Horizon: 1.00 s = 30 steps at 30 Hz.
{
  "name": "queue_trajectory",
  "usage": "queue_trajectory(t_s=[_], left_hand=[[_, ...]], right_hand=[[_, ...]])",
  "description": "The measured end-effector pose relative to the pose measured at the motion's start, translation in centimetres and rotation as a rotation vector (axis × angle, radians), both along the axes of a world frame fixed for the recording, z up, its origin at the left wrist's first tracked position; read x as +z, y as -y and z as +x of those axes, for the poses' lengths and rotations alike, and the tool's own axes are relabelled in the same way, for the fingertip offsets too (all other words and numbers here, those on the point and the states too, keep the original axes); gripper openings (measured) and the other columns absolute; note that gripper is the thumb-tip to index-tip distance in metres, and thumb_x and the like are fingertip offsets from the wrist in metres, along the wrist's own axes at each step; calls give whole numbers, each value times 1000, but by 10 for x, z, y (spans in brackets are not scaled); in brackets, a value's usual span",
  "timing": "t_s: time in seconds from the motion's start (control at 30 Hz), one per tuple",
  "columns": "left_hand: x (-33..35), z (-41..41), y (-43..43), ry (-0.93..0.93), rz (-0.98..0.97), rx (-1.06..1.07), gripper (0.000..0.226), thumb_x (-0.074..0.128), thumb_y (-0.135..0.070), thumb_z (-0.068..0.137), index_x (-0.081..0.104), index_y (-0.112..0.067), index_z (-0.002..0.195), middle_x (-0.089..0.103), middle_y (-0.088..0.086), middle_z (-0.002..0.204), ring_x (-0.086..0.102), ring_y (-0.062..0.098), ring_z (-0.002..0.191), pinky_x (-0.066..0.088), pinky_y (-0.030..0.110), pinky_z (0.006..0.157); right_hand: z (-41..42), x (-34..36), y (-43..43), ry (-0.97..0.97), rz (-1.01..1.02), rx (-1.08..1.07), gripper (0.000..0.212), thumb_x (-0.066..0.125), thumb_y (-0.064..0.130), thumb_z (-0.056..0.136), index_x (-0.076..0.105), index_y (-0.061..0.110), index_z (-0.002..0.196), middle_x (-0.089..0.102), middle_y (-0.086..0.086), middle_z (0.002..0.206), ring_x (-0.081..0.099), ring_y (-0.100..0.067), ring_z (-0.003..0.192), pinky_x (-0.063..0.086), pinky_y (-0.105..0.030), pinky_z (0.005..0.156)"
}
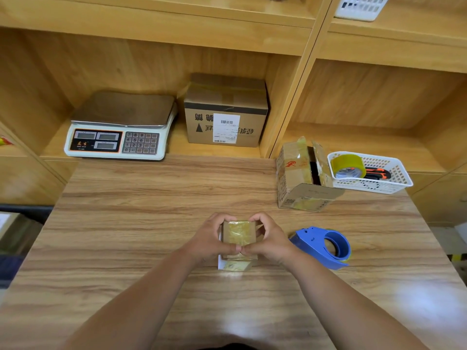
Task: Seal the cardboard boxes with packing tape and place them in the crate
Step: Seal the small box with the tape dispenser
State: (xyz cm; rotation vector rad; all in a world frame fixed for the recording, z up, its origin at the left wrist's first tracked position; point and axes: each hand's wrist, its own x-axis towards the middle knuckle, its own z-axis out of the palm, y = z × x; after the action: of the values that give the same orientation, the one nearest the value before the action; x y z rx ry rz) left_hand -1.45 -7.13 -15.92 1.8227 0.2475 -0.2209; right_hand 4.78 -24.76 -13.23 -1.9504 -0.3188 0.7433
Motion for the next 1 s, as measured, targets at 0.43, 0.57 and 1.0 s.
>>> queue_trajectory(t_s=[0.43, 0.57, 1.0], left_hand=[[1, 9, 10, 89, 3, 183, 25, 77, -14, 75, 65, -30, 90, 56, -12, 92, 50, -8, 79, 35, 4, 69], [-2, 10, 22, 154, 15, 287, 26, 73, -6, 76, 62, -30, 81, 54, -8, 86, 50, 1, 79, 36, 10, 70], [-12, 13, 26, 158, -7, 380, 22, 59, -14, 90, 63, -31, 75, 63, -9, 89, 55, -7, 80, 37, 7, 68]], right_hand=[[1, -15, -7, 101, 71, -162, 31, 83, 15, 69, 56, 22, 81, 42, 6, 66, 36, -2, 54, 34, -14, 53], [-4, -19, -9, 164, 61, -199, 27, 80, 22, 73, 54, 25, 78, 41, 9, 62, 36, -1, 52, 35, -17, 53], [1, -16, -17, 198, -26, -259, 23, 60, 16, 87, 53, 24, 67, 56, 7, 72, 48, -7, 69, 37, -23, 64]])
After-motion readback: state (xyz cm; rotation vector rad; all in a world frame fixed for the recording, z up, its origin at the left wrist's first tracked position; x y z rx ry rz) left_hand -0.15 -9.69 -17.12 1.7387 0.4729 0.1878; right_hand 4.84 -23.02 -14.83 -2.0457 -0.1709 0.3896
